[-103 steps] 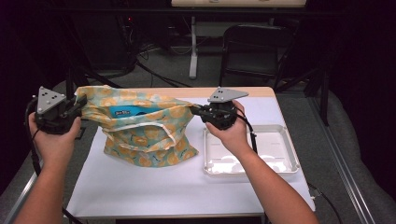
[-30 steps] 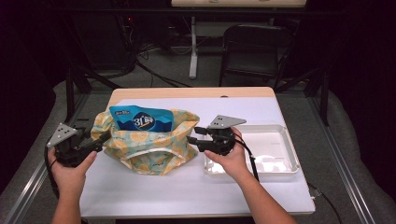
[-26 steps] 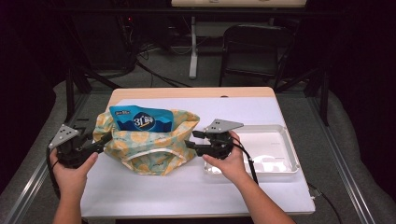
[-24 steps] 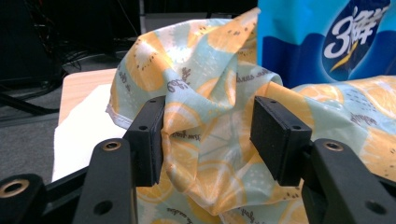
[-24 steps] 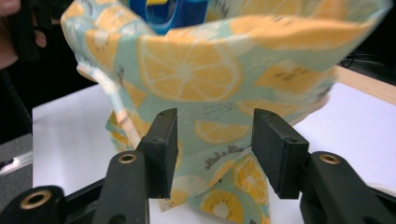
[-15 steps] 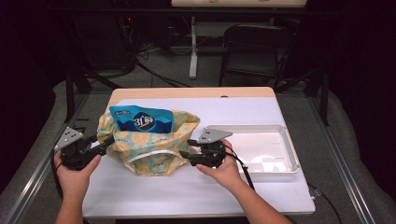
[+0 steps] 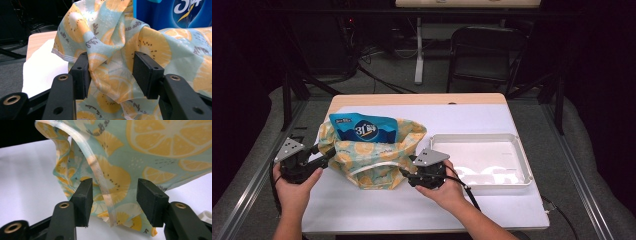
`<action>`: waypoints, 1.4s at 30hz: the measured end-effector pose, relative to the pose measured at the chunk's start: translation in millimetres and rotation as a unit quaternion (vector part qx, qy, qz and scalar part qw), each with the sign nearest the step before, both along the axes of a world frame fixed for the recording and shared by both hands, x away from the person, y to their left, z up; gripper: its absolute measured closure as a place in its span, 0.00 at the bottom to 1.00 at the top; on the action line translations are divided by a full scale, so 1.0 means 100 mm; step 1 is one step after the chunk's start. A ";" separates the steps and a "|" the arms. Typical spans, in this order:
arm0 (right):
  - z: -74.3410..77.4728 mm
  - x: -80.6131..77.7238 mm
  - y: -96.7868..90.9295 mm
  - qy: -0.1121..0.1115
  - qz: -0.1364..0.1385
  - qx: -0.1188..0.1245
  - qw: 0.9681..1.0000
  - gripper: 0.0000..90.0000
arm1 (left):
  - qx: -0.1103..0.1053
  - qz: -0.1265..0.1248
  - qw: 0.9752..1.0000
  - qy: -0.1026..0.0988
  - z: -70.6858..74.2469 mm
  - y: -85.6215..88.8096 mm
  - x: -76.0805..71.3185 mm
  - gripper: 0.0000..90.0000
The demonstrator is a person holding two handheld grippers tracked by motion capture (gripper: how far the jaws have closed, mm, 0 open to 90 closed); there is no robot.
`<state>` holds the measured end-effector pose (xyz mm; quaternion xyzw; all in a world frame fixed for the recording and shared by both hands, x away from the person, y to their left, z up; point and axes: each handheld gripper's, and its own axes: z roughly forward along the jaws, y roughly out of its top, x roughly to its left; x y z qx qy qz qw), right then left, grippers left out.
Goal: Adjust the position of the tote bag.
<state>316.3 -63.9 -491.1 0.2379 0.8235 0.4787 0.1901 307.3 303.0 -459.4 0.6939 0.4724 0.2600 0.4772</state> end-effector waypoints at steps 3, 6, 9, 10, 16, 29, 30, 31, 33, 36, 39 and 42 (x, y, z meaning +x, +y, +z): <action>-0.04 -0.01 0.03 -0.012 -0.017 -0.011 1.000 0.53 | 0.000 -0.001 1.000 0.002 -0.01 0.00 0.00 0.55; -0.07 -0.01 0.03 -0.013 -0.025 -0.016 0.999 0.65 | 0.002 -0.002 1.000 0.002 -0.02 -0.01 0.01 0.56; -0.09 0.00 0.03 -0.006 -0.021 -0.023 1.000 0.77 | 0.007 0.004 1.000 0.000 -0.04 -0.02 0.01 0.60; -0.09 0.00 0.02 -0.005 -0.019 -0.028 0.999 0.83 | 0.007 0.002 1.000 0.001 -0.05 -0.01 0.02 0.62; -0.10 0.01 0.00 0.001 -0.013 -0.026 1.000 1.00 | 0.010 0.003 1.000 0.008 -0.09 -0.01 0.02 0.74; -0.18 -0.02 0.08 0.025 0.026 -0.040 0.999 1.00 | 0.026 0.009 0.999 0.028 -0.18 0.01 0.05 0.92; -0.19 -0.02 0.09 0.026 0.030 -0.047 0.998 1.00 | 0.029 0.009 0.999 0.030 -0.18 0.02 0.06 0.93; -0.21 -0.03 0.10 0.029 0.034 -0.049 0.998 1.00 | 0.027 0.011 0.999 0.031 -0.20 0.03 0.06 0.93; -0.24 -0.03 0.12 0.039 0.042 -0.047 0.997 1.00 | 0.025 0.017 0.999 0.036 -0.23 0.05 0.08 0.94; -0.29 -0.05 0.15 0.044 0.047 -0.058 0.996 1.00 | 0.025 0.023 0.999 0.043 -0.26 0.10 0.10 0.95; -0.33 -0.07 0.18 0.045 0.051 -0.069 0.995 1.00 | 0.026 0.026 0.998 0.048 -0.29 0.12 0.12 0.96; -0.36 -0.08 0.19 0.051 0.054 -0.074 0.995 1.00 | 0.035 0.027 0.998 0.053 -0.33 0.13 0.14 0.96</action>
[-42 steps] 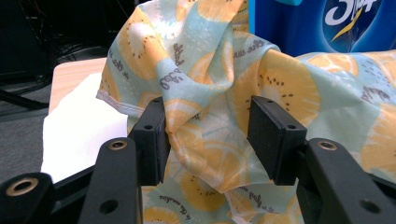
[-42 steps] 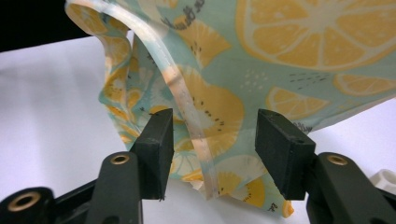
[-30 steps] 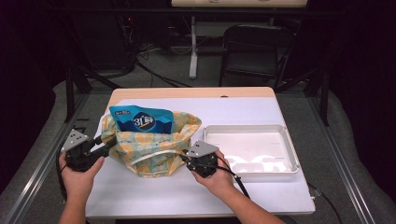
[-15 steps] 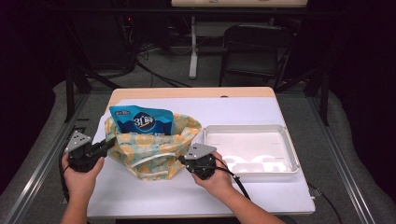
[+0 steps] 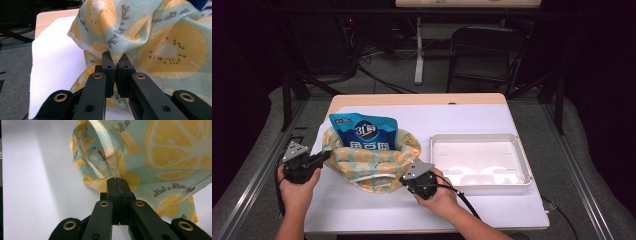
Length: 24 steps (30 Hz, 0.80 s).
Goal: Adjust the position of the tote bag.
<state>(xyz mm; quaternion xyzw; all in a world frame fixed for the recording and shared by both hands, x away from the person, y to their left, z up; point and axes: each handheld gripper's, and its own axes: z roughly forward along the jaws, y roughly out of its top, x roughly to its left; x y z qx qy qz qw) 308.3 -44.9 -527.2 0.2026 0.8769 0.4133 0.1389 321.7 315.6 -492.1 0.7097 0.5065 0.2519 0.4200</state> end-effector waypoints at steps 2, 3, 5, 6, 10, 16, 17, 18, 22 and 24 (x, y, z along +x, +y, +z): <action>-0.02 0.00 0.01 0.003 0.001 -0.003 1.000 1.00 | 0.008 0.001 1.000 0.005 -0.03 0.00 0.01 0.97; -0.03 0.00 0.01 0.004 0.002 -0.006 1.000 1.00 | 0.010 0.002 1.000 0.006 -0.04 0.01 0.02 0.97; -0.04 0.00 0.01 0.010 0.003 -0.007 1.000 1.00 | 0.011 0.004 1.000 0.007 -0.04 0.01 0.03 0.97; -0.06 -0.01 0.02 0.015 0.004 -0.005 1.000 1.00 | 0.011 0.004 1.000 0.009 -0.05 0.02 0.03 0.97; -0.09 -0.02 0.02 0.019 0.004 -0.010 1.000 1.00 | 0.010 0.006 1.000 0.014 -0.08 0.04 0.07 0.96; -0.13 -0.03 -0.01 0.026 -0.001 -0.019 0.999 1.00 | 0.010 0.010 1.000 0.020 -0.14 0.06 0.14 0.95; -0.13 -0.02 -0.02 0.024 0.000 -0.025 0.999 1.00 | 0.010 0.011 1.000 0.022 -0.15 0.07 0.15 0.95; -0.14 -0.03 -0.02 0.028 -0.002 -0.021 0.999 1.00 | 0.011 0.013 1.000 0.025 -0.17 0.07 0.16 0.94; -0.18 -0.02 -0.04 0.034 -0.004 -0.026 0.999 1.00 | 0.009 0.012 0.999 0.035 -0.22 0.08 0.21 0.94; -0.19 -0.02 -0.04 0.035 -0.007 -0.030 0.999 1.00 | 0.014 0.012 0.999 0.039 -0.24 0.08 0.23 0.94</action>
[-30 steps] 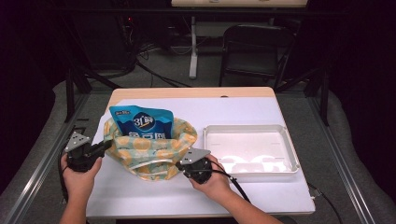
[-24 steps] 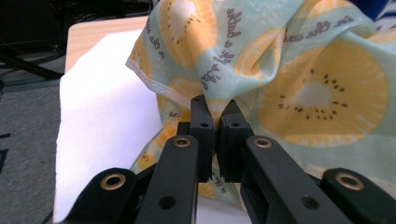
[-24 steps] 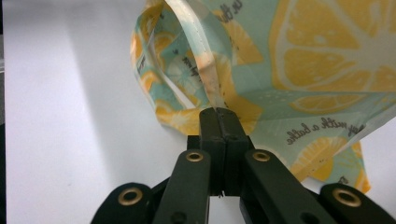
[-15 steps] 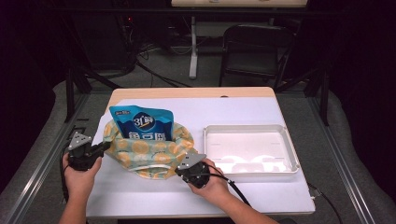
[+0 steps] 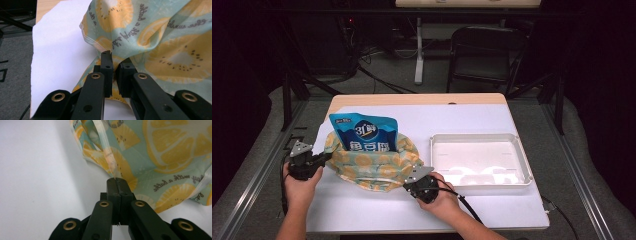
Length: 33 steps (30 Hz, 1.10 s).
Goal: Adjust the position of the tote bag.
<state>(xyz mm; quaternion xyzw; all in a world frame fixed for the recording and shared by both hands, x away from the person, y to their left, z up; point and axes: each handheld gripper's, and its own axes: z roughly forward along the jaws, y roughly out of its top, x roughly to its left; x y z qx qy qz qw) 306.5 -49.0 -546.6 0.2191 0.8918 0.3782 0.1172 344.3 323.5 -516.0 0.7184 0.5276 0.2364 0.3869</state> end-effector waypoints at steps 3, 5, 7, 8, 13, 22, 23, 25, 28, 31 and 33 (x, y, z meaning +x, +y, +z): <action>-0.03 0.01 -0.01 0.003 -0.002 -0.011 1.000 1.00 | 0.005 0.000 1.000 0.006 -0.03 0.01 0.02 0.95; -0.04 0.02 -0.02 0.004 -0.005 -0.014 1.000 1.00 | 0.003 0.005 1.000 0.008 -0.04 0.02 0.02 0.95; -0.04 0.03 -0.04 0.008 -0.008 -0.016 1.000 1.00 | 0.005 0.006 1.000 0.010 -0.04 0.03 0.03 0.95; -0.05 0.04 -0.04 0.010 -0.009 -0.013 1.000 1.00 | 0.004 0.008 1.000 0.011 -0.04 0.04 0.04 0.95; -0.06 0.04 -0.08 0.014 -0.012 -0.020 1.000 1.00 | 0.003 0.012 1.000 0.011 -0.06 0.03 0.08 0.95; -0.03 0.05 -0.18 0.019 -0.030 -0.008 0.999 1.00 | -0.010 0.012 1.000 0.006 -0.06 0.05 0.11 0.92; -0.01 0.05 -0.20 0.018 -0.031 0.002 0.999 0.98 | -0.012 0.013 1.000 0.005 -0.05 0.04 0.11 0.92; 0.03 0.05 -0.23 0.014 -0.034 0.016 0.999 0.94 | -0.013 0.013 1.000 0.005 -0.05 0.04 0.11 0.90; 0.10 0.06 -0.27 0.013 -0.046 0.037 0.998 0.91 | -0.021 0.015 1.000 0.003 -0.03 0.03 0.09 0.85; 0.13 0.07 -0.30 0.009 -0.051 0.048 0.998 0.86 | -0.035 0.015 0.999 -0.001 -0.02 0.03 0.08 0.79; 0.17 0.08 -0.33 0.005 -0.053 0.051 0.997 0.83 | -0.038 0.015 0.999 -0.003 0.00 0.03 0.08 0.75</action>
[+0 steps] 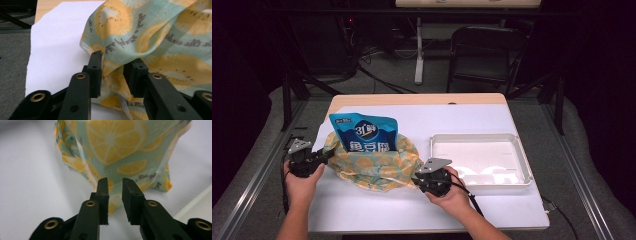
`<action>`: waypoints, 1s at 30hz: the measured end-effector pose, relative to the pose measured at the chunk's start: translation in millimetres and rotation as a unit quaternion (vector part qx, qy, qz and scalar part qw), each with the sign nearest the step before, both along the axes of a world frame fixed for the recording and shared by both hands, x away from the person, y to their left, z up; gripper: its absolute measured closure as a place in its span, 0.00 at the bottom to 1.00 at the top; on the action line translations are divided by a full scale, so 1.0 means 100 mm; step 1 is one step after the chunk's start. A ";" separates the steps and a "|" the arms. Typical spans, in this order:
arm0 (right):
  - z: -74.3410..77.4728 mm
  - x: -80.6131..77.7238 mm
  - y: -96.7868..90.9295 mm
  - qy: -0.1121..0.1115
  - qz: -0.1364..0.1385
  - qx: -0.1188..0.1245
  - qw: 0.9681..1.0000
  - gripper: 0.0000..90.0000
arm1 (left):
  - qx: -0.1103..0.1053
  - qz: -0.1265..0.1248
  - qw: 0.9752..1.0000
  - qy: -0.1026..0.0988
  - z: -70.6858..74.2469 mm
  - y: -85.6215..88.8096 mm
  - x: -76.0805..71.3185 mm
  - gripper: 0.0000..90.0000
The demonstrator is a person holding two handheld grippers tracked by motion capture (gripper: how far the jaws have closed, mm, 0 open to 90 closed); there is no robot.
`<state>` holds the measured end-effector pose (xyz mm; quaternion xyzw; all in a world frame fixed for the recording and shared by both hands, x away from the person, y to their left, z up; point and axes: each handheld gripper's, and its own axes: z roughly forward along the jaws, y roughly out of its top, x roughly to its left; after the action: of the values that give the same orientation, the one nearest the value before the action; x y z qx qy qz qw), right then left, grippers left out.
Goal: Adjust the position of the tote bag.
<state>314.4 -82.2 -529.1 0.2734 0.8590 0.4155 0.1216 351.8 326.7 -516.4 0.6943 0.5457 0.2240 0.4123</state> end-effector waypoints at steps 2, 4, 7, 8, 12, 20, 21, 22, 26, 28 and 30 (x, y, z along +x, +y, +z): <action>0.04 0.01 -0.04 -0.006 -0.008 0.010 1.000 0.81 | -0.003 0.000 1.000 -0.003 0.01 0.00 0.00 0.71; 0.09 0.03 -0.08 -0.009 -0.015 0.017 1.000 0.78 | 0.001 0.003 1.000 -0.007 0.03 0.00 -0.01 0.68; 0.14 0.05 -0.14 -0.016 -0.025 0.031 0.999 0.75 | 0.011 0.006 1.000 -0.018 0.05 -0.01 -0.02 0.66; 0.16 0.06 -0.15 -0.016 -0.026 0.032 0.999 0.74 | 0.014 0.007 1.000 -0.021 0.07 -0.01 -0.03 0.65; 0.20 0.09 -0.20 -0.019 -0.032 0.048 0.998 0.70 | -0.003 0.005 0.999 -0.037 0.15 -0.01 -0.07 0.63; 0.31 0.13 -0.27 -0.037 -0.042 0.067 0.996 0.64 | 0.031 0.010 0.997 -0.063 0.27 -0.04 -0.14 0.56; 0.34 0.13 -0.28 -0.040 -0.043 0.069 0.996 0.64 | 0.033 0.010 0.997 -0.065 0.28 -0.05 -0.15 0.55; 0.35 0.13 -0.29 -0.043 -0.044 0.073 0.995 0.63 | 0.037 0.008 0.997 -0.068 0.29 -0.06 -0.16 0.54; 0.39 0.16 -0.32 -0.045 -0.046 0.088 0.994 0.60 | 0.037 -0.001 0.997 -0.074 0.35 -0.10 -0.19 0.52; 0.39 0.18 -0.33 -0.041 -0.045 0.095 0.994 0.59 | 0.029 -0.015 0.997 -0.075 0.37 -0.13 -0.18 0.54; 0.38 0.19 -0.33 -0.038 -0.043 0.103 0.993 0.59 | 0.032 -0.014 0.996 -0.078 0.39 -0.16 -0.18 0.55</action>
<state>333.2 -114.7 -490.8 0.3049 0.7938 0.5065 0.1430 333.4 310.8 -477.0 0.6951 0.4948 0.2889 0.4342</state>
